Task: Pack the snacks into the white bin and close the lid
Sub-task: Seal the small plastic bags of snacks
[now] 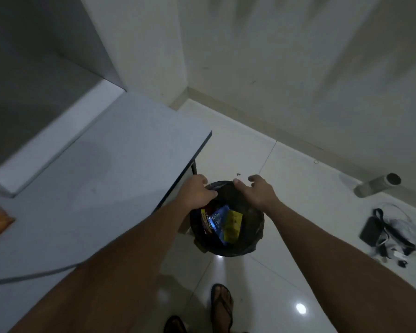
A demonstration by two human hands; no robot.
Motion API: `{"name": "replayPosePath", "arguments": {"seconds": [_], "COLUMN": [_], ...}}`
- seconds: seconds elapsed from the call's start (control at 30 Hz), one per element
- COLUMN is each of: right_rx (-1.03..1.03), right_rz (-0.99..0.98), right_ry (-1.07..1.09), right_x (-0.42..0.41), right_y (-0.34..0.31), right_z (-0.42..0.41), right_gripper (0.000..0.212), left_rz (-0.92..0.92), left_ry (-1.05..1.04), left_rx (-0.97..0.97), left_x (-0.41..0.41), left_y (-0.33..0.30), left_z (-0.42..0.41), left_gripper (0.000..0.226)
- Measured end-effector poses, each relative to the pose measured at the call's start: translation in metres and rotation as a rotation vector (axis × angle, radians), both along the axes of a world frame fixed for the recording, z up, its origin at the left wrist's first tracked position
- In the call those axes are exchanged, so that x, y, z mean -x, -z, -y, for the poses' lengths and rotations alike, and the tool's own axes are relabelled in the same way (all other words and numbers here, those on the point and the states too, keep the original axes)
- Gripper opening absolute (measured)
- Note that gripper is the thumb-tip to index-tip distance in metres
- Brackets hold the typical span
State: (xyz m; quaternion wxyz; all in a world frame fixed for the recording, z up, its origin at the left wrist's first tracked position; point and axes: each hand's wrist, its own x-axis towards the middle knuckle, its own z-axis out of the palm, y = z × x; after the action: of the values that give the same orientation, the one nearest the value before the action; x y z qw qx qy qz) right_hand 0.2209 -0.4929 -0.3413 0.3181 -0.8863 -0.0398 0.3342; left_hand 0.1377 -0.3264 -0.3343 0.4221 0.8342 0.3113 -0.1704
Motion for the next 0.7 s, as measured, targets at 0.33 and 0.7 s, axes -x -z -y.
{"name": "replayPosePath", "arguments": {"seconds": [0.33,0.7], "right_rx": [-0.033,-0.089], "right_rz": [0.225,0.268], "right_ry": [-0.464,-0.953], "right_x": [-0.002,0.122], "right_y": [-0.134,-0.200], "right_z": [-0.090,-0.236], "right_gripper": [0.069,0.073], "left_rz": [0.046,0.012], "left_ry": [-0.112,-0.444], "left_rx": [-0.028,-0.154], "left_x": [0.041,0.227], "left_y": [-0.138,-0.202], "left_z": [-0.067,-0.147], "left_gripper": [0.061,0.058]}}
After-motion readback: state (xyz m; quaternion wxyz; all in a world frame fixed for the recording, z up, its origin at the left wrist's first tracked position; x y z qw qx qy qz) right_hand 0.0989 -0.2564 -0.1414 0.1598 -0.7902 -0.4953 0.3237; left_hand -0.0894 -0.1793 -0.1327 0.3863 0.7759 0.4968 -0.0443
